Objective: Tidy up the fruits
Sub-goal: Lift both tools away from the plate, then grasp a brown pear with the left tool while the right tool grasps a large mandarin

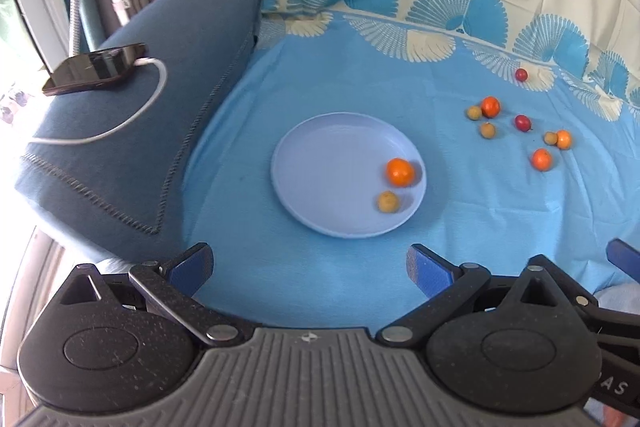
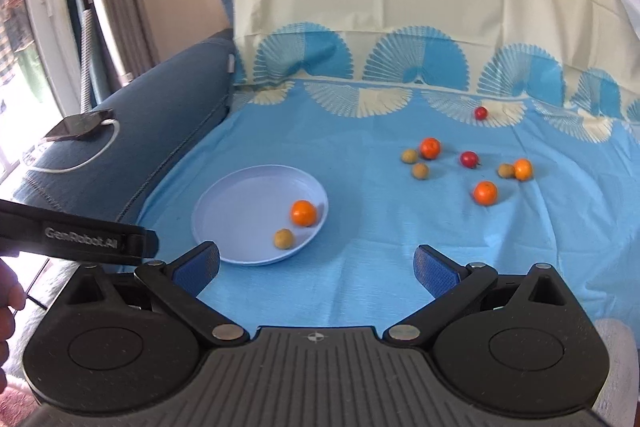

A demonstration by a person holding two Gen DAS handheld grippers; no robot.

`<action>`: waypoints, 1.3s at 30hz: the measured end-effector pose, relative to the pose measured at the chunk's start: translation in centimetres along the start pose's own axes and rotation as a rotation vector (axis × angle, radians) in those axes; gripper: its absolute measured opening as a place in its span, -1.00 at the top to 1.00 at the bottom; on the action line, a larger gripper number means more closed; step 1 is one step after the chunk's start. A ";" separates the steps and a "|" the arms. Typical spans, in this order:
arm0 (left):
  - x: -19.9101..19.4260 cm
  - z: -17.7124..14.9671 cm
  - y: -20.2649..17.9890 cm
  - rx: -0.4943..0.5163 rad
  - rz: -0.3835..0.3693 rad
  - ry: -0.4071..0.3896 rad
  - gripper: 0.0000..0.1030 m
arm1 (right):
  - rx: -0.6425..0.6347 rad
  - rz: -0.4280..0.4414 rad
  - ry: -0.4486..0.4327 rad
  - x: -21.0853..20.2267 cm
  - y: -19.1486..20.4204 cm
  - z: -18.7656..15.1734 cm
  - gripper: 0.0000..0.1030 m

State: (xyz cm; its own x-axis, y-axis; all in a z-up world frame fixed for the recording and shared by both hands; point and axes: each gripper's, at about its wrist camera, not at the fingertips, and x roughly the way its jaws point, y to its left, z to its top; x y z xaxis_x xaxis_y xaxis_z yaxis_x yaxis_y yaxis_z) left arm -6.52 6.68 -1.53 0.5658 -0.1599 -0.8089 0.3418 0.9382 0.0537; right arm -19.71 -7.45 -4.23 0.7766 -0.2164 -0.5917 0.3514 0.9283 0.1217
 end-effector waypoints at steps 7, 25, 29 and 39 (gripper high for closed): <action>4.8 5.5 -6.1 0.058 -0.048 0.040 -0.99 | 0.044 -0.206 -0.075 4.3 -7.2 0.7 -0.99; 25.0 15.5 -24.2 0.217 -0.164 0.123 -0.99 | 0.020 -0.219 0.007 25.0 -21.2 2.6 -0.99; 29.5 15.5 -26.4 0.256 -0.132 0.160 -0.99 | 0.011 -0.201 0.082 28.3 -22.2 2.3 -0.99; 30.8 15.2 -25.7 0.192 -0.141 0.161 -0.86 | -0.029 -0.215 0.033 27.8 -21.6 1.7 -0.92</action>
State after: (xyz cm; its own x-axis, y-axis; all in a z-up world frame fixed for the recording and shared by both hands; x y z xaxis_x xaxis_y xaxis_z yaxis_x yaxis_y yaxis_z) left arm 13.50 -27.02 -18.93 0.3811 -0.2195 -0.8981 0.5533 0.8324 0.0313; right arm -4.86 -34.02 -21.95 0.6678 -0.4005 -0.6275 0.4912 0.8704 -0.0329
